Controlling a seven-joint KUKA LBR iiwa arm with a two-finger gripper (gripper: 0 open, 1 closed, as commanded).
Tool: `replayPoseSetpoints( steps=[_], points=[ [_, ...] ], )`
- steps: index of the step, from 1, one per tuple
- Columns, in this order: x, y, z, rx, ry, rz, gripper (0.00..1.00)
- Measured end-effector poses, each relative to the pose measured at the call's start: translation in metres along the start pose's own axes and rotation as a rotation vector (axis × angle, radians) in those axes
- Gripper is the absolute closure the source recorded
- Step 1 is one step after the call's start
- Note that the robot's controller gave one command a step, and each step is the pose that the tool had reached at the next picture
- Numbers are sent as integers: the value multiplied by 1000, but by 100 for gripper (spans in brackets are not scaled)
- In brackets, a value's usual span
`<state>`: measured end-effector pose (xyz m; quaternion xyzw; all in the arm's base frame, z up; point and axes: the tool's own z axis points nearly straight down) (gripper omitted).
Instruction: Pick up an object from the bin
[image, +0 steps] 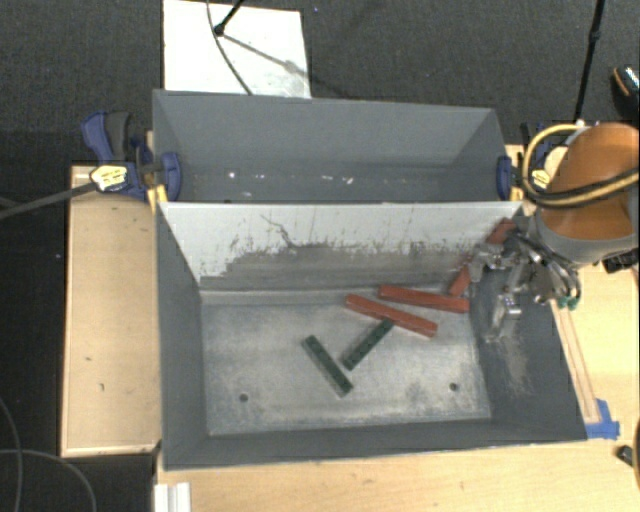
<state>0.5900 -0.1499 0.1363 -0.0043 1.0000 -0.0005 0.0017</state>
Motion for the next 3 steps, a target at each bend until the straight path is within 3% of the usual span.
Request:
replayPoseSetpoints(
  steps=[1,2,3],
  points=[
    [14,46,69,-4,6,85,0],
    [32,104,66,-4,3,-22,0],
    [31,101,65,-1,1,-21,100]
  ],
)
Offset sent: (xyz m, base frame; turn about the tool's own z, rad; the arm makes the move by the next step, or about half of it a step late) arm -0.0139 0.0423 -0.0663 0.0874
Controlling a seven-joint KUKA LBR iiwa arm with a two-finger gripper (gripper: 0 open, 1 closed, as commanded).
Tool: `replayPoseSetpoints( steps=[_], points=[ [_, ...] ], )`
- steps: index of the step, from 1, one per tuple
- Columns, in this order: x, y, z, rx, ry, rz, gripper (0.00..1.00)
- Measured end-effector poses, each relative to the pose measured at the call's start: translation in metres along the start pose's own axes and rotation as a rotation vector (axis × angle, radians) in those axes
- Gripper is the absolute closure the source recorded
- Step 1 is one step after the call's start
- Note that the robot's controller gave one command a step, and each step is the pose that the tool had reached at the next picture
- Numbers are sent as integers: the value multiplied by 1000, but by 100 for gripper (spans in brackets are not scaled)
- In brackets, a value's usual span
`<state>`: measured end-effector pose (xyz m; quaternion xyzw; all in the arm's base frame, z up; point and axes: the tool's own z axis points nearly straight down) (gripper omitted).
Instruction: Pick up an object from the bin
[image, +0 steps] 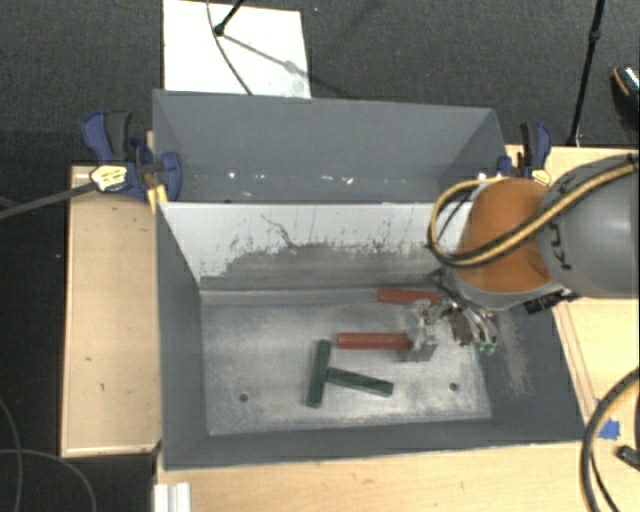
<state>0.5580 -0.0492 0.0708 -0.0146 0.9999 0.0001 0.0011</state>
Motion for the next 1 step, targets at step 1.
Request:
replayPoseSetpoints(
  steps=[1],
  points=[
    [-8,15,-152,0,-9,26,100]
  ],
)
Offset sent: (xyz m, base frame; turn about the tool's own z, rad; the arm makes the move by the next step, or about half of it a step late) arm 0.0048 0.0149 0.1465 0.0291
